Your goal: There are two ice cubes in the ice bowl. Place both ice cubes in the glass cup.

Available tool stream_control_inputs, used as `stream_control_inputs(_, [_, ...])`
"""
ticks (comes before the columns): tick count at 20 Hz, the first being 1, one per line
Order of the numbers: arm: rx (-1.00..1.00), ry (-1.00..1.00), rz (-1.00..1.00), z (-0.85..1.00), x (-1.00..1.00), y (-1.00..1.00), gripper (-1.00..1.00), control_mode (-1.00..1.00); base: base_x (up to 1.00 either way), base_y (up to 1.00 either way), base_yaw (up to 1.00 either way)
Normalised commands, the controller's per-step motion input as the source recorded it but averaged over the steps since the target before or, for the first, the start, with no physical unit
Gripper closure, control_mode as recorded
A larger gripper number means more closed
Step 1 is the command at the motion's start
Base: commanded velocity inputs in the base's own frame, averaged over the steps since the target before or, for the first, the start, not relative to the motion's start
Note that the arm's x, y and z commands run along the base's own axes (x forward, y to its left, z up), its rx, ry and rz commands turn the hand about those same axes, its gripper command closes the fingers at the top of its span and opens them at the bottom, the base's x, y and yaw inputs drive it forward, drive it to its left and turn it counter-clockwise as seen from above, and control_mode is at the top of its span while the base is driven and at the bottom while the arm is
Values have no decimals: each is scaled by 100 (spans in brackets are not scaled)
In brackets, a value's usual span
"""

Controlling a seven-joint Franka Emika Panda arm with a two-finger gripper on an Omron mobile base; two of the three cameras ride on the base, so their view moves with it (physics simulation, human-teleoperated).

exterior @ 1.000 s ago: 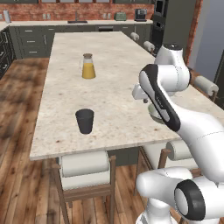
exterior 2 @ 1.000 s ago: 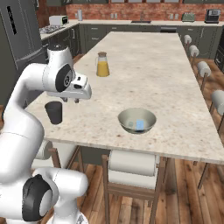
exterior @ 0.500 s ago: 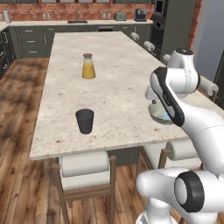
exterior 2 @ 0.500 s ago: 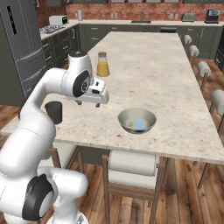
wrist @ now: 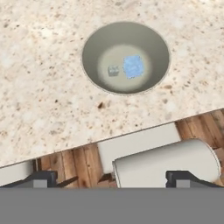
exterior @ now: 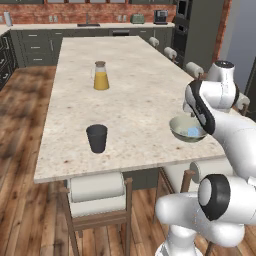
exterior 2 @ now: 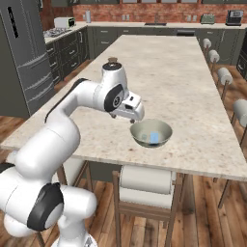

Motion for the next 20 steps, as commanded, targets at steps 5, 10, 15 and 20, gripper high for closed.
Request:
stream_control_inputs(5, [0, 0, 0, -19, 39, -30, -100, -100, 0, 0, 0])
stream_control_inputs(10, [0, 0, 2, -37, 33, -31, -100, -100, 0, 0, 0])
stream_control_inputs(15, [-1, 0, 3, -42, 33, -34, -100, -100, 0, 0, 0])
stream_control_inputs(20, [-4, 0, 1, -39, 36, -14, -100, -100, 0, 0, 0])
